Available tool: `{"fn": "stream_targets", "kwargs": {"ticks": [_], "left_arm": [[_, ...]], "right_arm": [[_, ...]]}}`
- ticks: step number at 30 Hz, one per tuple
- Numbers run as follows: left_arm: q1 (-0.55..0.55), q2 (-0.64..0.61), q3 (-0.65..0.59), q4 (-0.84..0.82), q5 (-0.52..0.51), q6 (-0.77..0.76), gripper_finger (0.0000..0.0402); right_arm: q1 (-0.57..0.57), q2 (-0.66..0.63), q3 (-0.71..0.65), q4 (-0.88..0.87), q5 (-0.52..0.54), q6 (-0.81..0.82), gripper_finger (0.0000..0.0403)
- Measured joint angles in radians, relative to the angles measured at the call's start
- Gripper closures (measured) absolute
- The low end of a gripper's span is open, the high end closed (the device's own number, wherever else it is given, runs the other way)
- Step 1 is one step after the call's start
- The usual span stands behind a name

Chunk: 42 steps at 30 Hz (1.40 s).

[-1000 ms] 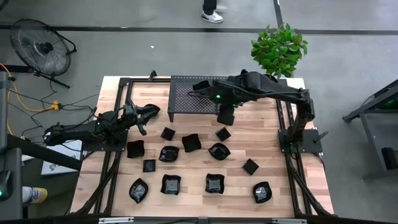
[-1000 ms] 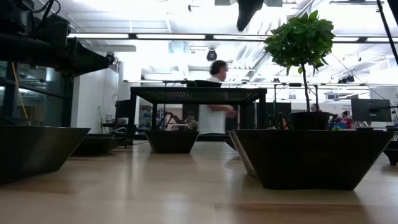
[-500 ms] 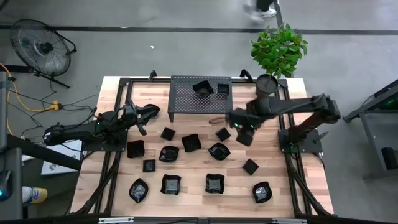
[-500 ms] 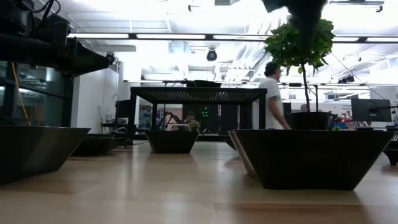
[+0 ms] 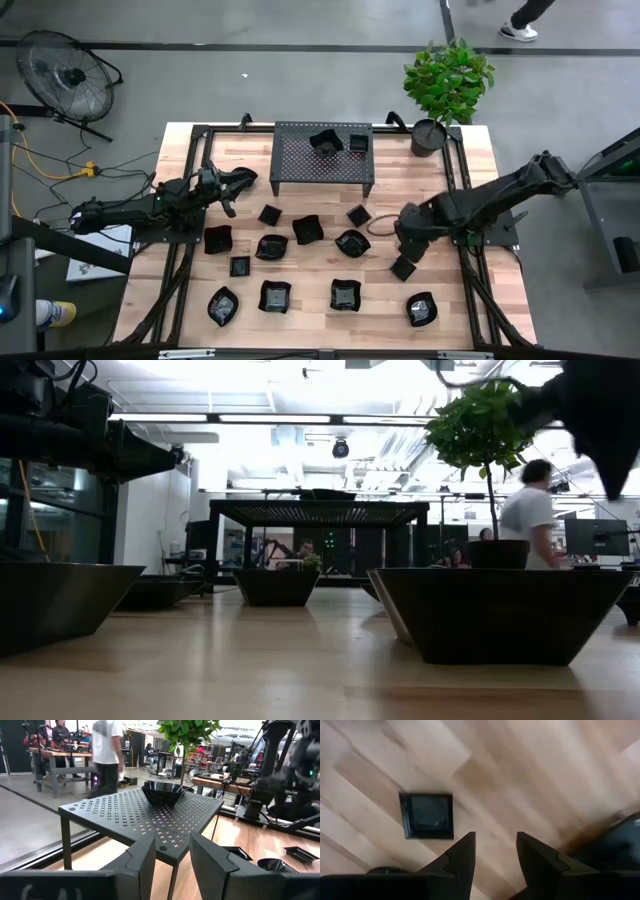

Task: Pick & Place Mini shaped plates
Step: Stack the square plate on top of the square plate on the shelf

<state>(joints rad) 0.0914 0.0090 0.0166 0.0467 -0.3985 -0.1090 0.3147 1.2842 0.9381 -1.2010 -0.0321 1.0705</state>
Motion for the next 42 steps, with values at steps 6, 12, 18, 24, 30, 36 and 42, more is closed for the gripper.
{"fn": "stream_targets", "kwargs": {"ticks": [6, 12, 18, 24, 30, 36, 42], "left_arm": [[0.000, 0.000, 0.000, 0.000, 0.000, 0.000, 0.0284], [0.000, 0.000, 0.000, 0.000, 0.000, 0.000, 0.0284], [0.000, 0.000, 0.000, 0.000, 0.001, 0.000, 0.0284], [0.000, 0.000, 0.000, 0.000, 0.001, 0.000, 0.0284], [0.000, 0.000, 0.000, 0.000, 0.001, 0.000, 0.0284], [0.000, 0.000, 0.000, 0.000, 0.001, 0.000, 0.0284], [0.000, 0.000, 0.000, 0.000, 0.001, 0.000, 0.0284]], "right_arm": [[0.056, 0.000, -0.181, 0.242, -0.106, 0.072, 0.0265], [0.061, 0.000, -0.265, 0.396, -0.121, 0.086, 0.0265], [0.061, 0.000, -0.313, 0.506, -0.118, 0.086, 0.0265], [0.061, 0.000, -0.366, 0.584, -0.114, 0.105, 0.0265], [0.061, 0.001, -0.366, 0.598, -0.099, 0.102, 0.0265], [0.061, 0.001, -0.366, 0.618, -0.098, 0.100, 0.0266], [0.061, 0.001, -0.366, 0.646, -0.100, 0.097, 0.0266]]}}
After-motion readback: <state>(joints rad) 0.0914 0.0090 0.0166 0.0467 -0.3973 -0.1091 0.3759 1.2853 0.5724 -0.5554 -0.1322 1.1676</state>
